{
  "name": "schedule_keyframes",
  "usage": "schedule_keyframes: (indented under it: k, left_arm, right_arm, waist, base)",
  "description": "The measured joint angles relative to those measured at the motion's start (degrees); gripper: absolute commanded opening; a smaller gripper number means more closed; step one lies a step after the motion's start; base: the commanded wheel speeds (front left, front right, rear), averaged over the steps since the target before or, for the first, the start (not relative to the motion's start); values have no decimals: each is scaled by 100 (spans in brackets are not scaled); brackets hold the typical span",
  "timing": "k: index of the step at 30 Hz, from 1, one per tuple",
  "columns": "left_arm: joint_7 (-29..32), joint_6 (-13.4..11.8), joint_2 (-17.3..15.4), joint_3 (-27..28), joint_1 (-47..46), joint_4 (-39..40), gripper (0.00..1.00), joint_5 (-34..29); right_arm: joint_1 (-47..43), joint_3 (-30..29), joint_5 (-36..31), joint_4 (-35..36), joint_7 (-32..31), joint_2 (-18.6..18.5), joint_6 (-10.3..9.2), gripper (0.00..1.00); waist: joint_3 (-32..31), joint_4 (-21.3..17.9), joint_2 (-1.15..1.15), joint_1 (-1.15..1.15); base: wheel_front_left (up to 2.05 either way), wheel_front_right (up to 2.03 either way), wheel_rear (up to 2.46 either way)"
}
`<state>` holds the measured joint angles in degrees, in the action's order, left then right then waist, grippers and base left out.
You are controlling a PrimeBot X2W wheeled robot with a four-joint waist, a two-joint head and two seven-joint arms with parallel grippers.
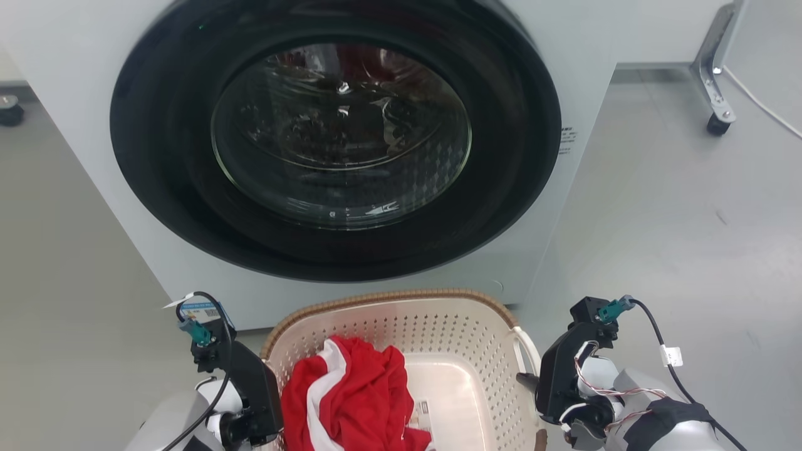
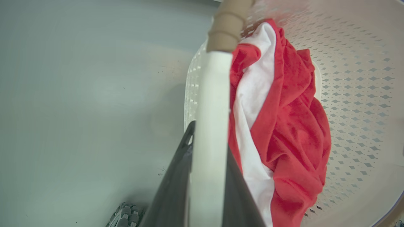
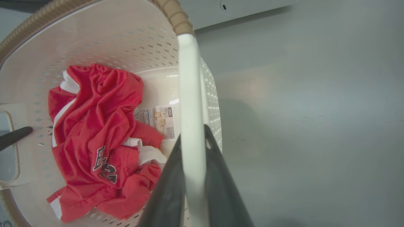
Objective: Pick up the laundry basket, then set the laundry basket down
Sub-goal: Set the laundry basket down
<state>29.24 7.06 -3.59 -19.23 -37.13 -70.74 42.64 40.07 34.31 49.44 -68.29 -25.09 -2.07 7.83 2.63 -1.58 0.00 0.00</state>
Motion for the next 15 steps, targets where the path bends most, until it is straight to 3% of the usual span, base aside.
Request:
schedule_keyframes:
  k: [15]
  left_arm:
    - [-1036, -102, 43, -165, -114, 137, 0, -310]
  right_arm:
    - [73, 134, -119, 165, 813, -8, -87, 0]
  waist:
    - [833, 11, 0, 0]
  base:
    - [0, 0, 0]
